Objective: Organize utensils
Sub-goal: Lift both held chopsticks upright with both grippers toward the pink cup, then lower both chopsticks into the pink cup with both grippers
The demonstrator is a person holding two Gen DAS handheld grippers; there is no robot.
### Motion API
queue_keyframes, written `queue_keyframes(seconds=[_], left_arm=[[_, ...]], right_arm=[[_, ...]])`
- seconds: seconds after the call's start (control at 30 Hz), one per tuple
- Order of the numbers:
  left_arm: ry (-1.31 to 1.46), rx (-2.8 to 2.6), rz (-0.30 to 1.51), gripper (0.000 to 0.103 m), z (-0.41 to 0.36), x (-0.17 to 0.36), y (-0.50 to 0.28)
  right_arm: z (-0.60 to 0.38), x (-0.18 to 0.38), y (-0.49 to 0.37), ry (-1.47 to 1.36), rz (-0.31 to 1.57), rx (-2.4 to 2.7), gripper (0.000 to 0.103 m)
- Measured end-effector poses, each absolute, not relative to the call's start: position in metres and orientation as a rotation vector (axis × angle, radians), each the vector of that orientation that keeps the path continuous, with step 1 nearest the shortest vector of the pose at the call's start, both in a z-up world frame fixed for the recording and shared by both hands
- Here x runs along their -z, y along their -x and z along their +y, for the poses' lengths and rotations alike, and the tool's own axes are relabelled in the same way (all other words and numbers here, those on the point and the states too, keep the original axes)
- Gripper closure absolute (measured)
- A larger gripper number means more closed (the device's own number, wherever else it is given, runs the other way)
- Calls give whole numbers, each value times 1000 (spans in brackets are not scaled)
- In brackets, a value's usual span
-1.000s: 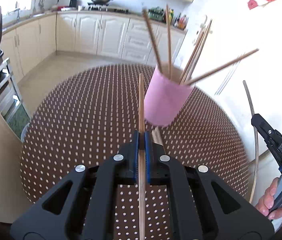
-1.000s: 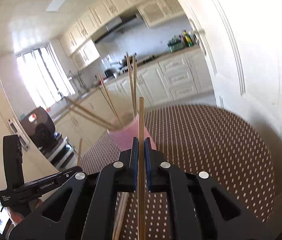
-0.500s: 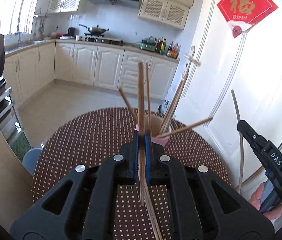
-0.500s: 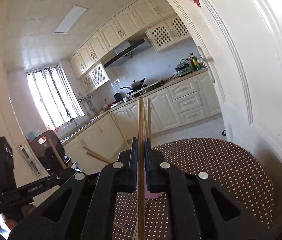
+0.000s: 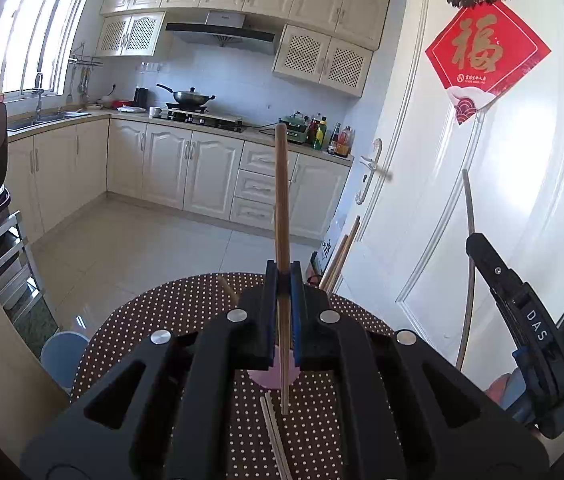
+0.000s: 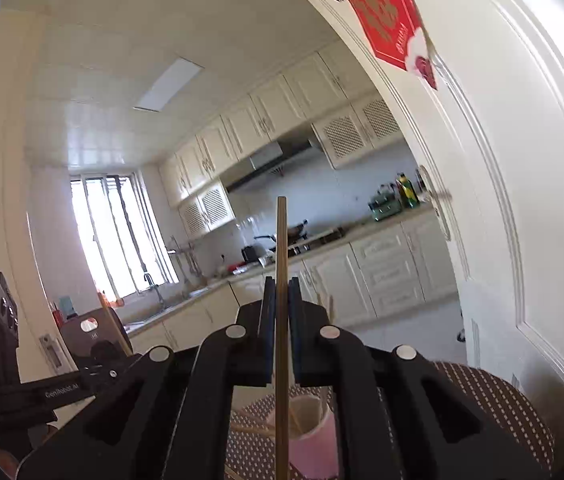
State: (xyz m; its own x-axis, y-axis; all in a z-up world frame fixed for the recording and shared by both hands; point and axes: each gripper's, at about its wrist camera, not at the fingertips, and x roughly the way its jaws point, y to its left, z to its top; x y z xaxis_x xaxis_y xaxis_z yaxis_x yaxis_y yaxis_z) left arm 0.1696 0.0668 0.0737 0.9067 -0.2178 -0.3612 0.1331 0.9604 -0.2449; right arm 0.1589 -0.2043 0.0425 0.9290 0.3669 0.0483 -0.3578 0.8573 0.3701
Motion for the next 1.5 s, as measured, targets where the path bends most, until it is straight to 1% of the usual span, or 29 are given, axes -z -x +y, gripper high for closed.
queue_keyframes(seconds=[0.37,0.6,0.83,1.5], left_arm=[[240,139,335,97,67,-89,-196],[221,134,317,97,64,-93,-214],[243,153,304,97,67,-97,-226],[215,145,367,97,54,-72,-254]], right_arm=[[-202,-44,-195,-452,-136,-347,98],[-201,-38,-219,-446,-116,-355,98],[-194,-34,-237,-425,-58,-354,98],[-166,-27,-275,-374,-47,-365,98]])
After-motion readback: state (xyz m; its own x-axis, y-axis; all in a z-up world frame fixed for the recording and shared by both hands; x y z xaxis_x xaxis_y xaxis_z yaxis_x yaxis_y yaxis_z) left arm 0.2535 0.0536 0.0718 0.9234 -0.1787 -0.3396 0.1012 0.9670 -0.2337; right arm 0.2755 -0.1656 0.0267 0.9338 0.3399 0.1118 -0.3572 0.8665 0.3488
